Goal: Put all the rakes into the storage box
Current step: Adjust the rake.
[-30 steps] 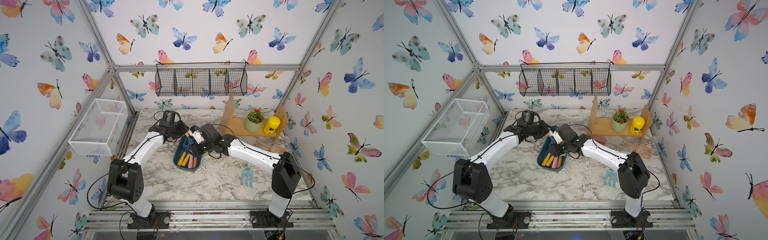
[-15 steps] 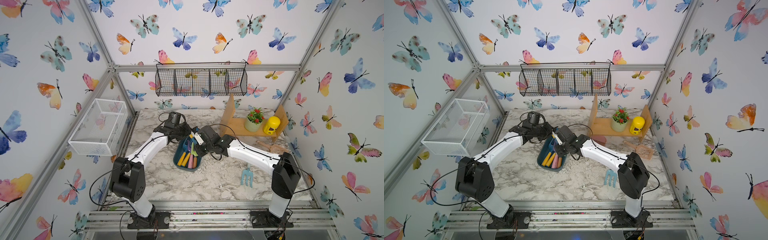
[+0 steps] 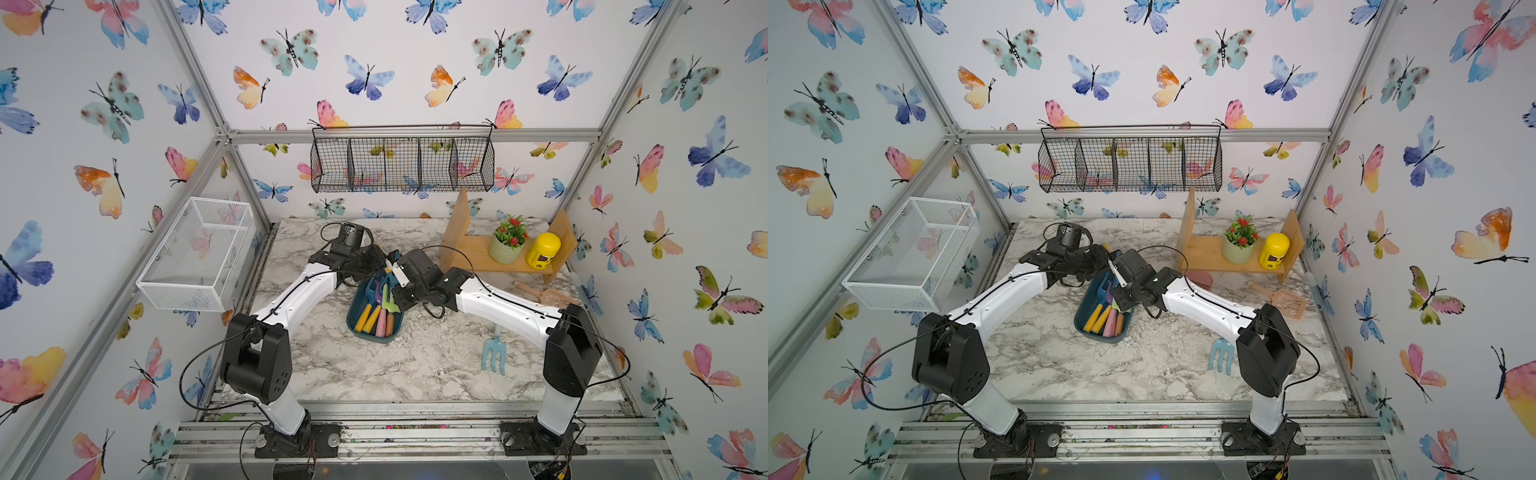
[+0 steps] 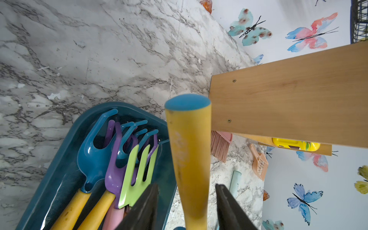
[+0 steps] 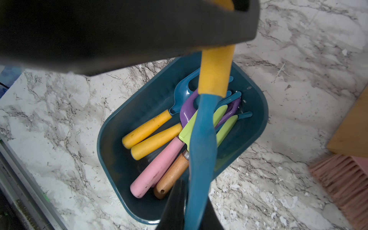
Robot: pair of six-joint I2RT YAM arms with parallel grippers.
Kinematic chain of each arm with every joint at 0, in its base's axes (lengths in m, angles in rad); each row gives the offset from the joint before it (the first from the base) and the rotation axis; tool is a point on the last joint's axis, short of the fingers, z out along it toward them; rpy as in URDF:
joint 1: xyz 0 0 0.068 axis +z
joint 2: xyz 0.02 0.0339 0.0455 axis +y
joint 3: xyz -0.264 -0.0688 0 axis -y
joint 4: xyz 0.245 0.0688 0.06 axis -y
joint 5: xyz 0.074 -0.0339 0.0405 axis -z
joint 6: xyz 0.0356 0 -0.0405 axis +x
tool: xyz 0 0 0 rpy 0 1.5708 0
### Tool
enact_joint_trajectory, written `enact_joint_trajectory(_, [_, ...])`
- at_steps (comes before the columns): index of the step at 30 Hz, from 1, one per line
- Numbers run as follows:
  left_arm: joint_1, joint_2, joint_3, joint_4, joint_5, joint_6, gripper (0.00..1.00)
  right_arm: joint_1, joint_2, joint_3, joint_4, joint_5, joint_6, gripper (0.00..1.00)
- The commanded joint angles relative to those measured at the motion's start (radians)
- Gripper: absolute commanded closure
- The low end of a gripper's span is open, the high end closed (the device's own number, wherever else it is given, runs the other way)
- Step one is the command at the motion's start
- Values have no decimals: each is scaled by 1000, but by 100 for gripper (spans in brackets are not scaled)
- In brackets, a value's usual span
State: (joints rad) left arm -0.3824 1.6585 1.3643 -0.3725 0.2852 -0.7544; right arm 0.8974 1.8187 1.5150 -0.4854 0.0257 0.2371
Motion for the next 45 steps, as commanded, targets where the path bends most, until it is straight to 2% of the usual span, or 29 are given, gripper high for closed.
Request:
enact_joint_trajectory(1, [21,-17,7,-16,-14,62,49,-2,-13,27,5,-75,-56,90])
enact_joint_trajectory(7, [63,-47,15,-29,37,198,49,-28,-42,24,-34,-240,-121,96])
enact_joint_trajectory(11, [66,-60,50,-99,-7,319,44,-56,-41,31,-101,-344,-143,98])
enact_joint_trajectory(16, [65,-89,76,-157,-84,435,44,-70,-42,32,-148,-422,-150,98])
enact_joint_trajectory(20, [65,-126,82,-149,-86,547,43,-79,-39,39,-167,-513,-150,98])
enact_joint_trajectory(30, [68,-209,-38,-51,-112,693,41,-124,-65,30,-220,-664,-163,98])
enact_joint_trajectory(33, [85,-263,-160,46,-36,708,40,-164,-111,-17,-170,-796,-146,98])
enact_joint_trajectory(38, [152,-343,-362,251,228,622,39,-202,-190,-111,-59,-944,-106,98])
enact_joint_trajectory(45, [220,-337,-424,439,535,458,38,-203,-174,-95,-122,-938,-154,98])
